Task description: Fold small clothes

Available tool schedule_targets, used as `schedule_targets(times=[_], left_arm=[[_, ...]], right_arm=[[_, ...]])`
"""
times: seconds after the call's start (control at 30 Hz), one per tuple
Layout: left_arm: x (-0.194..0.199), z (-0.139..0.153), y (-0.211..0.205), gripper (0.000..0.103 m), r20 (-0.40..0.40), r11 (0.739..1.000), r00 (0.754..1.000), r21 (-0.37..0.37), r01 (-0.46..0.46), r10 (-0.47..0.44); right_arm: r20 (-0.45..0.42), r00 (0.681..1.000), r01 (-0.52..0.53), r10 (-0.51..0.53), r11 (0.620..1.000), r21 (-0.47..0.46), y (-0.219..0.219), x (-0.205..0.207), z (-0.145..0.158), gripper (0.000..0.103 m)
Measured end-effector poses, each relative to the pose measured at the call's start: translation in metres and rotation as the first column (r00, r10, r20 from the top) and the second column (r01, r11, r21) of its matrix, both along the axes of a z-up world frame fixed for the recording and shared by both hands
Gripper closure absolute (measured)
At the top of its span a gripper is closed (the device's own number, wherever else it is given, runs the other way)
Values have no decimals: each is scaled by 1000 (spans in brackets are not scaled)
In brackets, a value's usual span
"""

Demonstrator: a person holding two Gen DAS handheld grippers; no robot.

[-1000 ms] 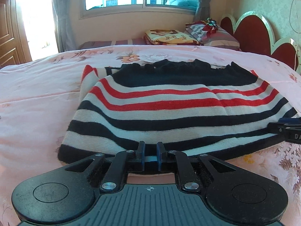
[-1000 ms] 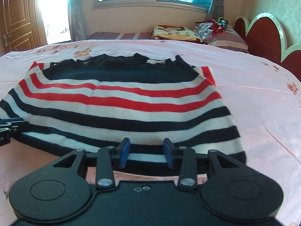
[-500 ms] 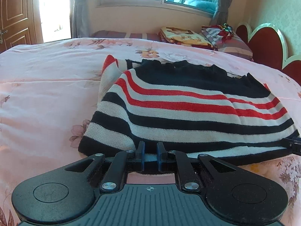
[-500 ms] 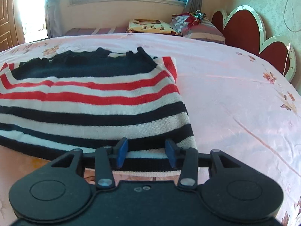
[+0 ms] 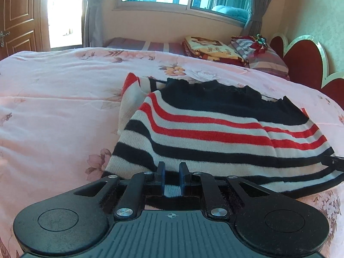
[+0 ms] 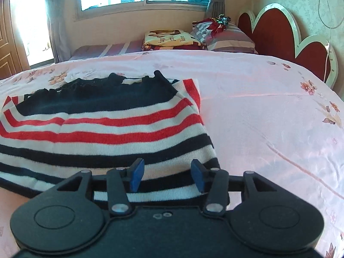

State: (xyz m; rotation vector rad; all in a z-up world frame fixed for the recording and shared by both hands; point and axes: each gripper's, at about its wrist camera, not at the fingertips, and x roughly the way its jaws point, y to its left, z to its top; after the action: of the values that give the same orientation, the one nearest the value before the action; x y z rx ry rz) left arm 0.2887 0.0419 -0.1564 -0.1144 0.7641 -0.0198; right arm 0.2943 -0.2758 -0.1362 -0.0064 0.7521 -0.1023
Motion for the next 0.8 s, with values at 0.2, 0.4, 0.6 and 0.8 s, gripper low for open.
schedule_targets(times=[0.2, 0.4, 0.6, 0.8], left_arm=[[18, -11, 15, 90, -11, 999, 999, -25, -41, 41], [7, -3, 14, 90, 36, 997, 996, -6, -81, 81], [13, -12, 15, 90, 17, 997, 998, 46, -65, 64], [11, -3, 19, 89, -36, 993, 993, -21, -112, 111]], right_arm=[[21, 1000, -9, 9, 1000, -6, 2, 14, 0, 53], [-13, 999, 48, -48, 999, 12, -19, 17, -9, 54], [-26, 999, 20, -21, 999, -49, -10, 16, -12, 52], [27, 1000, 2, -3, 999, 48, -9, 3, 7, 49]])
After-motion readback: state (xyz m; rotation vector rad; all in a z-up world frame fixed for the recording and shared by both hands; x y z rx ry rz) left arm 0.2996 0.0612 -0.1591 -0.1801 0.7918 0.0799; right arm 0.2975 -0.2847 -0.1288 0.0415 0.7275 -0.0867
